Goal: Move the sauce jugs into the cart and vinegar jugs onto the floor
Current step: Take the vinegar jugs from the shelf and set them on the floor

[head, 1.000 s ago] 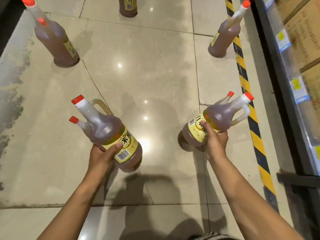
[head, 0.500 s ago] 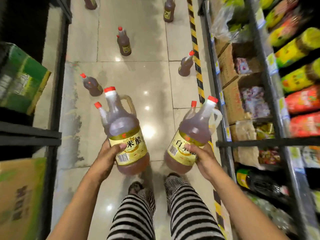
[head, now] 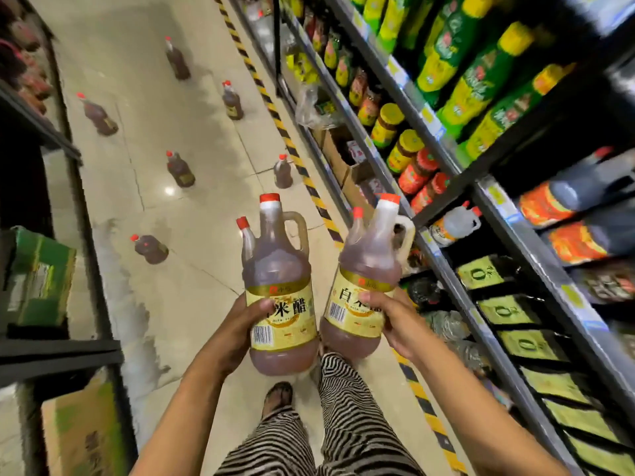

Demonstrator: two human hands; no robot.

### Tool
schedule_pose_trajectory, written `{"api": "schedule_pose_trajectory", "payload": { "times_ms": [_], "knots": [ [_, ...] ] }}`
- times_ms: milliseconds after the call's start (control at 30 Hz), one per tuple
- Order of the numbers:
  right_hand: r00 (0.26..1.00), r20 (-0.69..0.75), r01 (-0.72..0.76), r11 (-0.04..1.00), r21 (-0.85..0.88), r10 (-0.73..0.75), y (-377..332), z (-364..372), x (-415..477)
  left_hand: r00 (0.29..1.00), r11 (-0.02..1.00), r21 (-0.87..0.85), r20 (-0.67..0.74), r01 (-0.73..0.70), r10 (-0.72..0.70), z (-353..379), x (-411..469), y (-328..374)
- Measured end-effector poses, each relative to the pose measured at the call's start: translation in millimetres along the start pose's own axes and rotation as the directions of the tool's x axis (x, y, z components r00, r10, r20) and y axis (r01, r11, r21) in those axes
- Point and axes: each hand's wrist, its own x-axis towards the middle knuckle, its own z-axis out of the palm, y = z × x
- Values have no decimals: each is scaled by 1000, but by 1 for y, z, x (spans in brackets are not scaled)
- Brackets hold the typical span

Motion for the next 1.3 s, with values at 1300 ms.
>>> {"api": "schedule_pose_trajectory", "payload": {
  "times_ms": [1300],
  "knots": [
    [268,-839,616,754,-228,-473,-135,-425,-476,553,838,262,831,-479,56,685,-88,-37]
  ]
}}
